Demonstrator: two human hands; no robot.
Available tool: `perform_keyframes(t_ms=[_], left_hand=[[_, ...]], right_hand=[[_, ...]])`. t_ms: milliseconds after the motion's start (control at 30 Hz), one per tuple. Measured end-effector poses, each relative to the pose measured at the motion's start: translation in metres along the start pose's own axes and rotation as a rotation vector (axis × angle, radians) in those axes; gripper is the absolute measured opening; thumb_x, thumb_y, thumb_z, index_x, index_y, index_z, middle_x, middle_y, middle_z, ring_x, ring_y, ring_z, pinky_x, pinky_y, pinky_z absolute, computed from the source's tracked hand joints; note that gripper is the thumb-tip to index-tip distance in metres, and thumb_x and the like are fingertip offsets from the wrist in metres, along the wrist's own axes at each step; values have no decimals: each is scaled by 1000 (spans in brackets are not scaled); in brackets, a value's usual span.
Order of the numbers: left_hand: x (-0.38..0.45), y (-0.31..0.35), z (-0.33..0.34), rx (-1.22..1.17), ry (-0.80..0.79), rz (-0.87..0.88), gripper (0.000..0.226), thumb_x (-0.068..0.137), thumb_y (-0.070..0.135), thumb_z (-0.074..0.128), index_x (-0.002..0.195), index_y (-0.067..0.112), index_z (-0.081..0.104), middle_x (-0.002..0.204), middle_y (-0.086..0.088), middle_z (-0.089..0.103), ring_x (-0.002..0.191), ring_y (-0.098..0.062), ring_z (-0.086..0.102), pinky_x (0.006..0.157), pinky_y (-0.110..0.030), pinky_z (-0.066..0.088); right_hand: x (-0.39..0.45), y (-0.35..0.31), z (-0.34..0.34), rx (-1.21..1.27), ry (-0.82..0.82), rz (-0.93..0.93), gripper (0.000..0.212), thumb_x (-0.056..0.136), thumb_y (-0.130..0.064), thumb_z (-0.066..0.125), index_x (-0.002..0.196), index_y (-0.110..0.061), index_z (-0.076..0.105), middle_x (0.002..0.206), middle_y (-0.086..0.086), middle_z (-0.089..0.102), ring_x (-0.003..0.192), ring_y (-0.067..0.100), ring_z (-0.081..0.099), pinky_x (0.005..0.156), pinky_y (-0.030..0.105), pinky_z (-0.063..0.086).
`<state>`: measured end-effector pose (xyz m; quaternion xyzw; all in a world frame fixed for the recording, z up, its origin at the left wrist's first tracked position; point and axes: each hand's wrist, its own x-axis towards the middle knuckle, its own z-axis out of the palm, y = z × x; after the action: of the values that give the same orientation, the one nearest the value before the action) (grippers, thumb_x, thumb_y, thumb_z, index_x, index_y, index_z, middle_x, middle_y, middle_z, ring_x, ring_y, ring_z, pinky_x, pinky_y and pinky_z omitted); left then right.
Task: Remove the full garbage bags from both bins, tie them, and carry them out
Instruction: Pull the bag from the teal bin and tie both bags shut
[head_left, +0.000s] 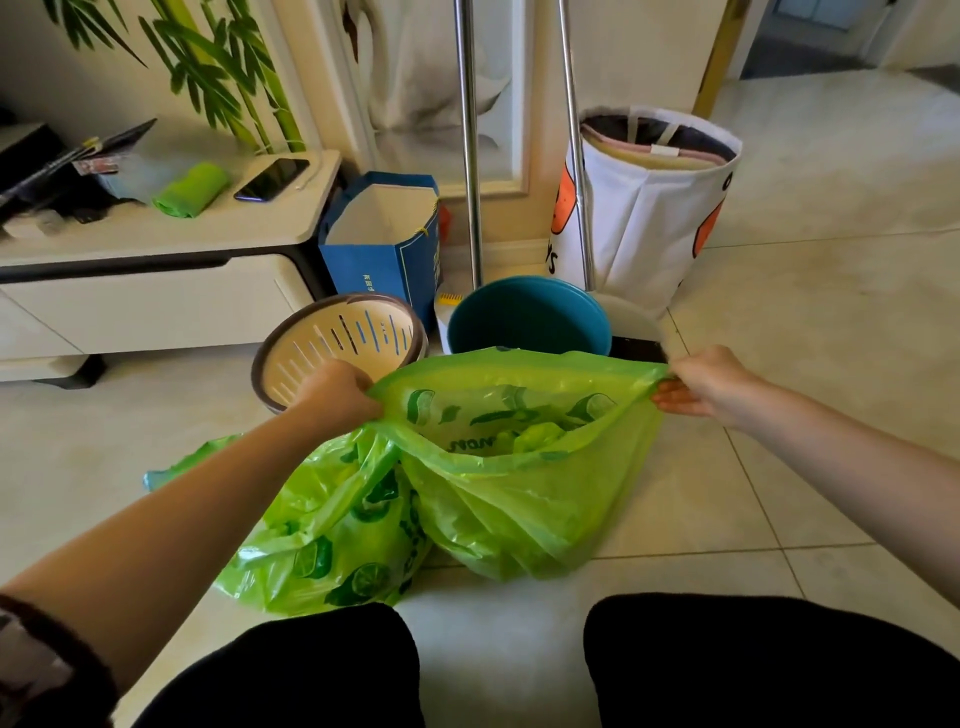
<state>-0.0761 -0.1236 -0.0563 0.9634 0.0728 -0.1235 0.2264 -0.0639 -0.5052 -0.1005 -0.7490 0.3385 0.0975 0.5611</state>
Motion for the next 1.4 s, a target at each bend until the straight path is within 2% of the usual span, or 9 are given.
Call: perform_keyframes(t_ms=[67,267,533,700,900,1000,1133,1267,1400], left_hand=[[0,4,1,38,-10,38,21,74,9,68,93,1,72,81,-11,68,72,-24,62,62,-30,50],[14,40,9,143,-30,231,64,80,40,70,133,10,50,129,-10,58,116,-28,54,96,-38,44],[46,80,34,224,-36,356,61,89,33,62,141,12,38,136,-13,53,120,-29,52,97,-41,45],[62,89,46,203,-107,358,58,91,28,58,143,14,35,137,-12,52,121,-29,53,95,-37,44],[70,86,60,208,-191,355,57,89,28,63,140,18,41,130,-11,57,115,-29,56,99,-45,47],[69,83,63,247,-194,403,44,86,23,65,128,19,56,120,-8,63,104,-26,61,93,-43,52],[66,84,57,159,-174,457,24,86,15,62,109,16,71,108,-5,70,97,-22,64,93,-40,53],[58,88,46,7,-138,450,18,90,17,60,104,13,71,96,0,66,90,-16,62,83,-29,52],[53,84,42,-53,-132,425,19,92,28,59,93,13,71,81,0,66,74,-13,61,62,-20,45]], right_hand=[[-2,-1,1,-2,-20,-1,8,91,-3,46,92,1,53,71,17,59,45,22,64,43,29,56],[-8,-6,2,-5,-119,-17,10,90,-4,51,99,-1,54,71,14,58,59,24,60,50,29,56],[-5,-6,3,-10,-212,-17,9,89,-10,59,95,-3,57,79,14,60,70,26,63,63,38,56],[-4,-7,7,-4,-246,-37,21,89,-9,60,109,-3,56,84,15,60,78,28,63,78,45,56],[-11,-7,18,-11,-382,-106,53,86,-1,62,134,-10,43,102,9,62,98,22,62,95,40,49],[-17,0,20,-103,-423,-218,69,81,6,63,137,-25,37,119,10,57,114,23,57,96,39,50],[-31,9,25,-606,-493,-676,56,80,11,52,119,-29,54,125,-3,50,129,21,45,102,34,45],[-57,8,39,-1004,-586,-986,42,84,-24,67,124,-26,56,138,-3,44,132,10,35,107,20,22],[-70,11,64,-1116,-667,-1068,35,83,-38,66,115,-25,61,123,-4,54,121,11,38,108,29,27]])
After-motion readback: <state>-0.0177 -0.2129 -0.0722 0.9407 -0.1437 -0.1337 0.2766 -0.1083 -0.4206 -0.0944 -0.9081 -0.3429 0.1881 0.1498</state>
